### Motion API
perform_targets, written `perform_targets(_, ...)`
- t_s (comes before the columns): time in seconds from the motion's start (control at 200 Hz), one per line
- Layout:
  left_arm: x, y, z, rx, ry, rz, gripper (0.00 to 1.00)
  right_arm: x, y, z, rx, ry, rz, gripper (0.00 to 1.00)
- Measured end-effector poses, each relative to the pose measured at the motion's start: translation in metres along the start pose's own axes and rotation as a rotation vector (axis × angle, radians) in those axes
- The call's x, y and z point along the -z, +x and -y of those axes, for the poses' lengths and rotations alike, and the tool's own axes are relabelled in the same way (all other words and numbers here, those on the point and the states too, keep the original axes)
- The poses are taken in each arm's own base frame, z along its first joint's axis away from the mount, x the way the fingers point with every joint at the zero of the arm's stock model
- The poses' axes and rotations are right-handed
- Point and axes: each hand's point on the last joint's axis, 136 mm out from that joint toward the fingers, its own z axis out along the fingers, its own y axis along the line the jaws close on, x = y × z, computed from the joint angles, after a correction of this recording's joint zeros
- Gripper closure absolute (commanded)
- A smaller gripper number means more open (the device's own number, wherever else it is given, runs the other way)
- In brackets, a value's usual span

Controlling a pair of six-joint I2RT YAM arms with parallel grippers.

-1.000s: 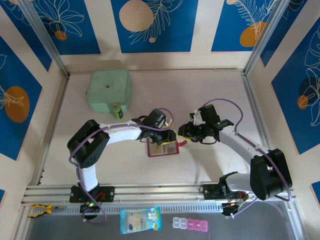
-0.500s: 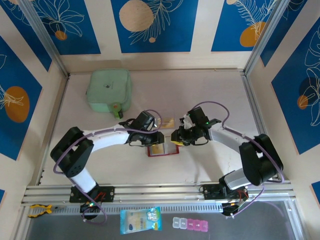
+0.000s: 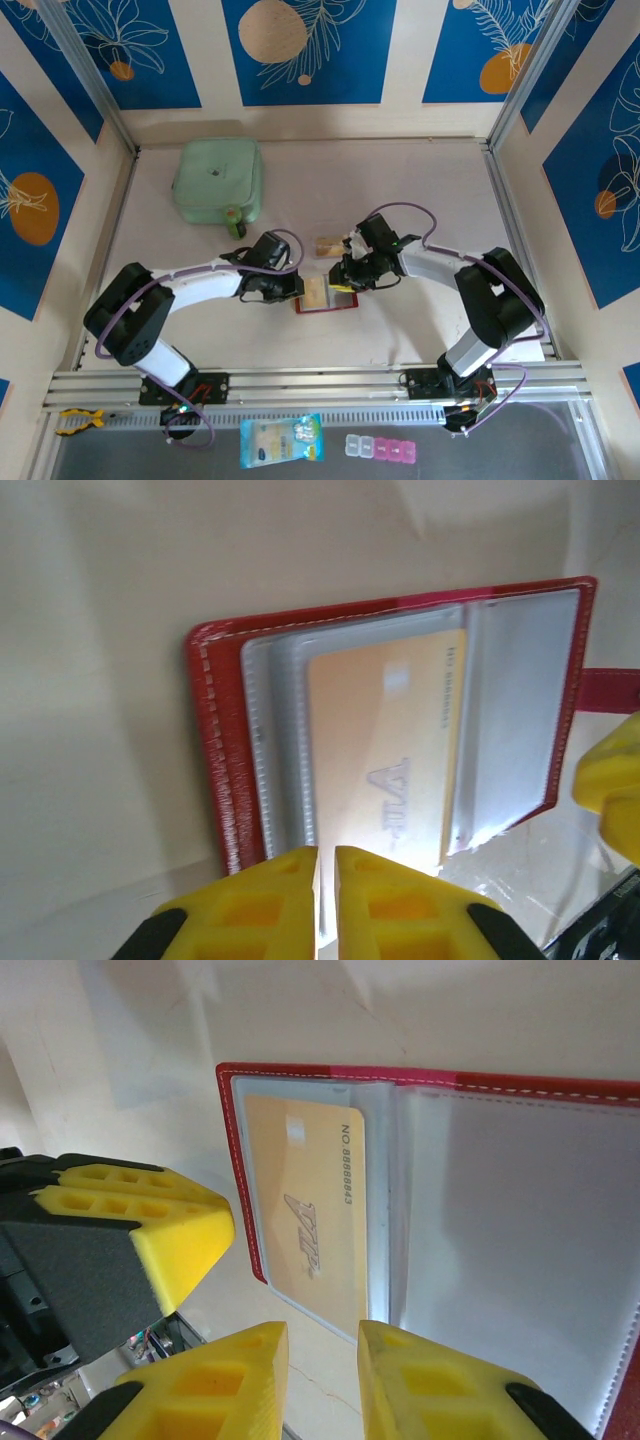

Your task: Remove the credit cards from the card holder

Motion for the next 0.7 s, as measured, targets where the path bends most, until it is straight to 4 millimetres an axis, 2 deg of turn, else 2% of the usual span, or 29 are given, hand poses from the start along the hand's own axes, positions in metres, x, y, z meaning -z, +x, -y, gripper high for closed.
perform_targets(0.16,0.0,-0.002,-0.001,0.004,0.004,0.007,0.89,-0.002,-0.001,-0.002,0.007,-0.002,0.001,0.72)
perform_targets(0.33,-0.002,-0.005,-0.001,0.005,0.009,0.012,0.85,-0.002,-0.002,-0.003,0.01,-0.004,0.002,0.7)
perform_targets(0.7,-0.011,-0.003,-0.007,0.017,-0.007,-0.011,0.84,-0.008,-0.001,-0.001,0.004,0.002,-0.017,0.7)
